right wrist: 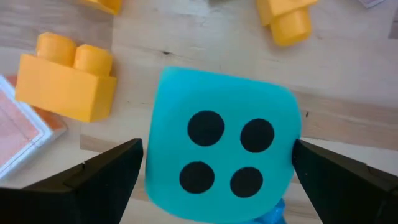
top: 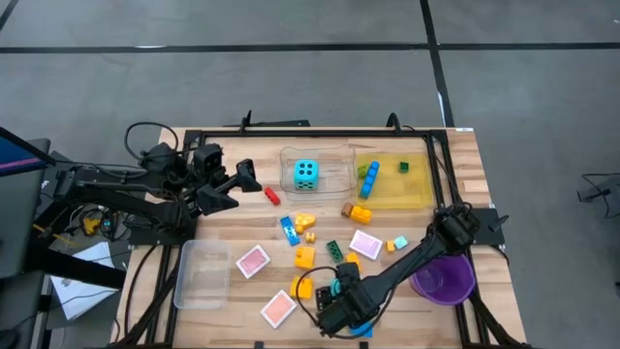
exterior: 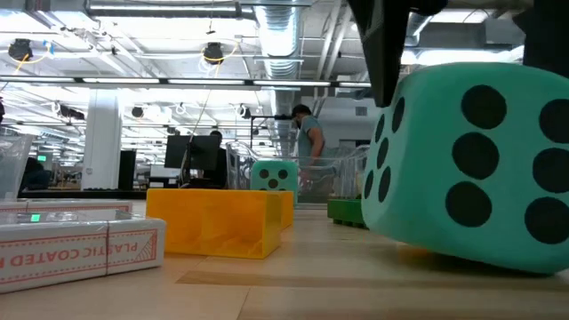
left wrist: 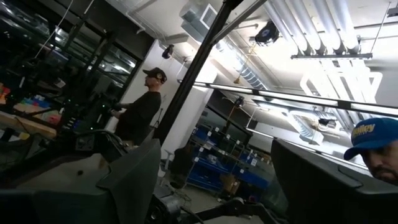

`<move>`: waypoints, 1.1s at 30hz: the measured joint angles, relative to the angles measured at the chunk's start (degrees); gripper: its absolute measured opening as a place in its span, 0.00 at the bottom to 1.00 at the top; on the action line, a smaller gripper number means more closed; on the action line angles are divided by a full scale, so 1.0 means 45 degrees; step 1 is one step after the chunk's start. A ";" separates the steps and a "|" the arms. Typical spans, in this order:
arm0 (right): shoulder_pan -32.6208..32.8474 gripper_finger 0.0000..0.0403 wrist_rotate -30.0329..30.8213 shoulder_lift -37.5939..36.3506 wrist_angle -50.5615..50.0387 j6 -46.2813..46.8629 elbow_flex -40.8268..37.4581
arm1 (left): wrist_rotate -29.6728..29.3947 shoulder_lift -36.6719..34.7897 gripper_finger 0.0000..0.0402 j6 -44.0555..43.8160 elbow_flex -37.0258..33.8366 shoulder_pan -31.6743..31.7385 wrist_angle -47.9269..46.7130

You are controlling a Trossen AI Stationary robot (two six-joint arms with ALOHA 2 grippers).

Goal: Pick & Place Toys
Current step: Put the blue dice into the transparent bin

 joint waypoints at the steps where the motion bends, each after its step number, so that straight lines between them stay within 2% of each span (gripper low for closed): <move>1: 0.0015 0.99 0.0006 0.0002 0.0028 0.0035 0.0000 | 0.0000 0.0000 0.75 0.0005 0.0000 0.0000 0.0001; 19: -0.0095 0.99 0.0680 0.0119 0.0311 0.0288 0.0090 | 0.0000 0.0000 0.75 0.0010 0.0000 0.0000 0.0000; 33: -0.0188 0.99 0.0672 0.0172 0.0198 0.0218 0.0423 | 0.0209 0.0000 0.75 0.0010 0.0000 0.0002 0.0000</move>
